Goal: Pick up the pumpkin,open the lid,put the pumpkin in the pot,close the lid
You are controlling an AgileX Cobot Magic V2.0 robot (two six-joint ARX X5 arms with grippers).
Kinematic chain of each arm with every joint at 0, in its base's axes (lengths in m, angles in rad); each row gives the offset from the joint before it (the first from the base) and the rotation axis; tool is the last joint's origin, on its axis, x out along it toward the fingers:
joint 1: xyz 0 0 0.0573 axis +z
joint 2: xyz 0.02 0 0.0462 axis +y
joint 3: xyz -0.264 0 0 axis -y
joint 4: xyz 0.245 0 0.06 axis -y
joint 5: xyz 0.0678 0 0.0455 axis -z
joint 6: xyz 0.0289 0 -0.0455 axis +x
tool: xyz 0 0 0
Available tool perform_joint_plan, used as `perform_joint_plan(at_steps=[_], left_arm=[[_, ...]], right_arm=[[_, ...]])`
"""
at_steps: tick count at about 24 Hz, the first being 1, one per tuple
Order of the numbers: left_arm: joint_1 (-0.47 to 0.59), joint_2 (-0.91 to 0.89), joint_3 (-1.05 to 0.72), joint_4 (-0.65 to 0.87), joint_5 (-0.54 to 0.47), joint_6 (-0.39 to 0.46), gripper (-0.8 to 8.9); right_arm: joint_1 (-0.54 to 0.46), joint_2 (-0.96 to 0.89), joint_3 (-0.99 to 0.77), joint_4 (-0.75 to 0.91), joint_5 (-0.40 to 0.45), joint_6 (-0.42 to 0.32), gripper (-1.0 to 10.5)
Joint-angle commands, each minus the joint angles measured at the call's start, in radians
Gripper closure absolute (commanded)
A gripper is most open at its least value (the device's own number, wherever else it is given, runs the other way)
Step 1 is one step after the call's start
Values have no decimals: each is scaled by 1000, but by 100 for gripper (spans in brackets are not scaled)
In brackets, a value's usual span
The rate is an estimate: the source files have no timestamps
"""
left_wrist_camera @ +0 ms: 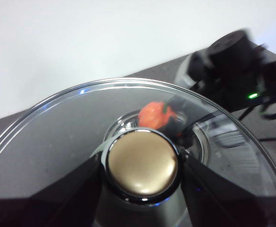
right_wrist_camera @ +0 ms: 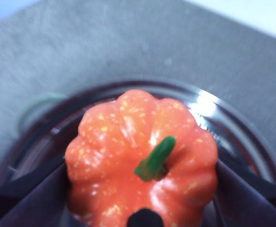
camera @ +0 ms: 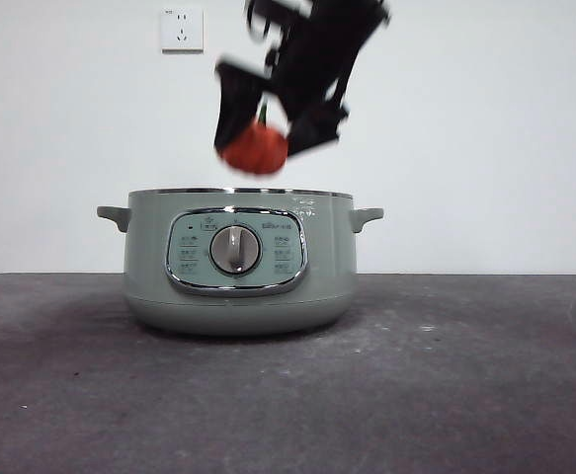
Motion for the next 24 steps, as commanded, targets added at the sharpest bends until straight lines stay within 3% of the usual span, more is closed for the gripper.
perform_joint_plan(at_steps=[1, 8, 20, 21, 22, 23, 24], left_arm=[[3, -16, 22, 39, 6, 12, 822], [3, -17, 22, 32, 8, 12, 822], [3, -18, 22, 17, 10, 12, 822], [3, -18, 22, 13, 10, 13, 822], [3, -18, 22, 9, 10, 13, 822], [3, -18, 22, 9, 10, 13, 822], [3, -18, 22, 10, 10, 13, 822]], right_arm=[[11, 51, 0, 21, 1, -33, 959], [28, 135, 0, 34, 10, -88, 959], [33, 194, 0, -24, 53, -95, 958], [35, 194, 0, -25, 53, -94, 898], [38, 194, 0, -27, 55, -93, 728], [38, 194, 0, -28, 55, -90, 450], [39, 193, 0, -28, 55, -84, 261]])
